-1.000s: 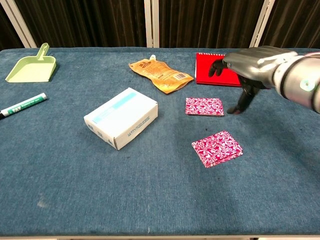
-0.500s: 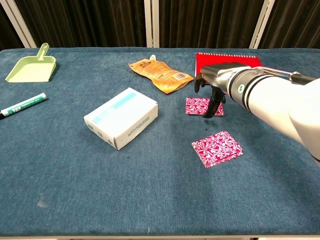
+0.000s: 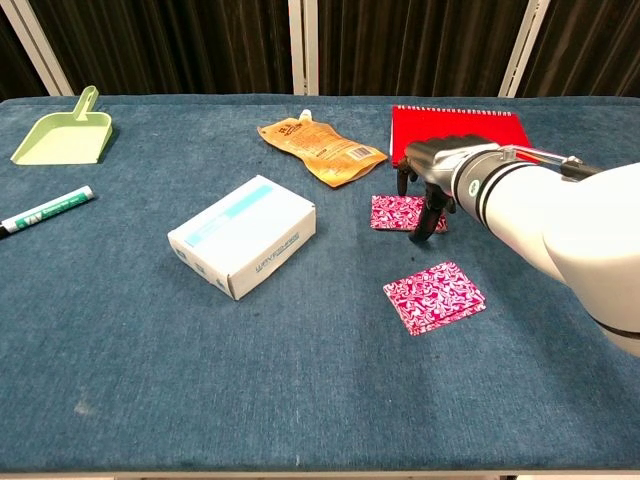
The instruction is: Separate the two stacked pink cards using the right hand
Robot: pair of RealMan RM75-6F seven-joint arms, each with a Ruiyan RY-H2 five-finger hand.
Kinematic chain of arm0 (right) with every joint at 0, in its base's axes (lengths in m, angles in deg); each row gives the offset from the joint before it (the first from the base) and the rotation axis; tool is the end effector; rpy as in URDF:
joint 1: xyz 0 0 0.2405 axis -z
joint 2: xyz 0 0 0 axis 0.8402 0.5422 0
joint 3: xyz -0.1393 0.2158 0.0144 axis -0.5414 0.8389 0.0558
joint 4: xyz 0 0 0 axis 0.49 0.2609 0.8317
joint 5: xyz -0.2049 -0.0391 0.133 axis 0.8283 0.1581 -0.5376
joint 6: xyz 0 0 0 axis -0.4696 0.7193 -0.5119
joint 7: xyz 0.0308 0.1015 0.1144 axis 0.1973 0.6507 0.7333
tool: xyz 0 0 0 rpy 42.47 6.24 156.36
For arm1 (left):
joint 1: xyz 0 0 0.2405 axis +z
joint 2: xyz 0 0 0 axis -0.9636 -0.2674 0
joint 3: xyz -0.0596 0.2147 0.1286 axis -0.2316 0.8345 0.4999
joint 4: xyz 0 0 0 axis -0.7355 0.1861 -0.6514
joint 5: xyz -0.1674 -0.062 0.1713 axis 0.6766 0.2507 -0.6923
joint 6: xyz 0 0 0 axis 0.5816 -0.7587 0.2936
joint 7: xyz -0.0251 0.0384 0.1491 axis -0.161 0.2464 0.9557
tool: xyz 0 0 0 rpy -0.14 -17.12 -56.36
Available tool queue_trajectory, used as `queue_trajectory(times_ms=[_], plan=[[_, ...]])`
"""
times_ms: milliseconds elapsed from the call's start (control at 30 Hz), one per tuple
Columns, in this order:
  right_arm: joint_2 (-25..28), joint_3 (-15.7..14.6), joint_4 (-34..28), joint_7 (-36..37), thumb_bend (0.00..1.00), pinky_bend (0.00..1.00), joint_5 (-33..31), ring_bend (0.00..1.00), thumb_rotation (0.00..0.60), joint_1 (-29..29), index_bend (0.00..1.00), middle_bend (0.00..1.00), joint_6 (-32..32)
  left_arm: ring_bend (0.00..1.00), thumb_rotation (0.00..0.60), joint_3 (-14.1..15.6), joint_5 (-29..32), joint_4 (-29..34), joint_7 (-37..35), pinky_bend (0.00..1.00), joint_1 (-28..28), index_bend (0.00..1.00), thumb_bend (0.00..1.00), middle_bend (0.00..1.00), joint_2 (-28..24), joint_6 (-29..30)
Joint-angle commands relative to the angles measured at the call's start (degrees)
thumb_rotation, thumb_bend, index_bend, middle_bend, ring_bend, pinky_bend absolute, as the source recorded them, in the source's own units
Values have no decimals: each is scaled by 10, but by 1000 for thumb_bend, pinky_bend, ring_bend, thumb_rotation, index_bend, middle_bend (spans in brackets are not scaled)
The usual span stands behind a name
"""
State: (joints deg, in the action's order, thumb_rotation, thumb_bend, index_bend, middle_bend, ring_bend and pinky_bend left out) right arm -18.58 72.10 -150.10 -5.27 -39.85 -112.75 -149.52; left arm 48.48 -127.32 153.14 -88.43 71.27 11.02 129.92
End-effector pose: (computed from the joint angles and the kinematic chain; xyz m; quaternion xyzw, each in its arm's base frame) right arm -0.0953 -0.3664 -0.1238 0.7154 -0.4198 0.2059 0.5192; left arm -0.3667 0.1774 0.1004 -0.6085 -0.3894 -0.3536 0.5942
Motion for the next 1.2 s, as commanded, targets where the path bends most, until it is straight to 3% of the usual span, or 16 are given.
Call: queue_trajectory(times_ms=[33,800,1200], plan=[[0,1,-1,0,366,855,1,667,600,0,378,233,1,0,600,0,0,0,1,0,0,61,100,86,0,0],[-4,11,12,-9,398,854,-12,667,600,-4,416,233,13,0,600,0,4,-3,1,0,0,62,100,86,0,-6],[0,11,11,5,458,856,4,672,600,1,494,244,11,0,600,0,4,1,4,0,0,62,100,85,-2,-5]])
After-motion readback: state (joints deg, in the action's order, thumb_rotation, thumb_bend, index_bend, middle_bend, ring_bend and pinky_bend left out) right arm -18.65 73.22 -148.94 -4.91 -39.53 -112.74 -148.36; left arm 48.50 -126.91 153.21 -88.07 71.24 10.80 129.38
